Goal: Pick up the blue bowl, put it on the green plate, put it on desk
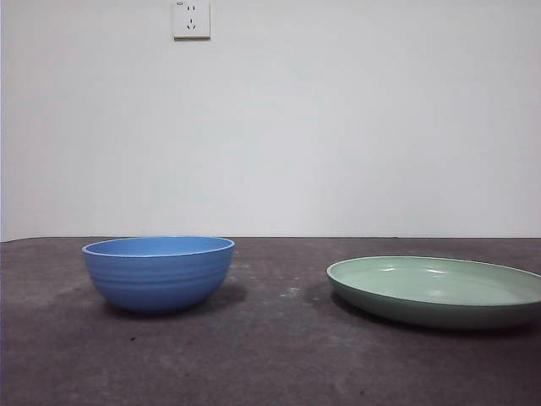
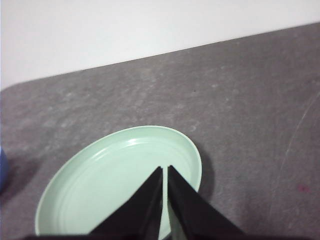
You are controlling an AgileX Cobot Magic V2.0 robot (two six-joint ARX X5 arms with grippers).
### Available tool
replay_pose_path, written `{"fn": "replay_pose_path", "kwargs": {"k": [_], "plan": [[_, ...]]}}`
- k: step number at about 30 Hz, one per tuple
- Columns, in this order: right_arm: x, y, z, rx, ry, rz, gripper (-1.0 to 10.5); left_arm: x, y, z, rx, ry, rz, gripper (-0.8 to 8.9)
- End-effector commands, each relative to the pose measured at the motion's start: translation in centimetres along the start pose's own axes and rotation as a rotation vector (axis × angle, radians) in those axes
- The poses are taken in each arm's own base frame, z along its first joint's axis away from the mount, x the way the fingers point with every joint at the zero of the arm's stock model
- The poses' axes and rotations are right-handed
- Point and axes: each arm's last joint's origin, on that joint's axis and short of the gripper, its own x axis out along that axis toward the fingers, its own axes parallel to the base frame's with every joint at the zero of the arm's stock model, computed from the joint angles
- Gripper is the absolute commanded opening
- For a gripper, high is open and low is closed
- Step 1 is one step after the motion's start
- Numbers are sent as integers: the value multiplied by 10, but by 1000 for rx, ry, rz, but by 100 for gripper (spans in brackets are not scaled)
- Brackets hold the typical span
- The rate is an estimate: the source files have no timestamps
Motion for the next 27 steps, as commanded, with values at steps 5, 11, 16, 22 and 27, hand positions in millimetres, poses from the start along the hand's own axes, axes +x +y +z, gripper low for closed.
{"fn": "replay_pose_path", "kwargs": {"k": [5, 11, 16, 22, 27], "plan": [[-5, 6, 16, 74, -52, 17, 8, -6, -8, 13, -86, 12, -83, 10], [-17, 17, 42, 57, -107, 30, 8, -16, -20, 37, -83, 14, -85, 10], [-26, 27, 66, 17, -86, 20, 8, -21, -32, 58, -28, 81, -127, 10], [-28, 38, 97, -46, 44, 9, 8, -17, -46, 84, 66, 233, -192, 10], [-19, 46, 119, -95, 224, 76, 8, -8, -56, 104, 144, 373, -260, 10]]}}
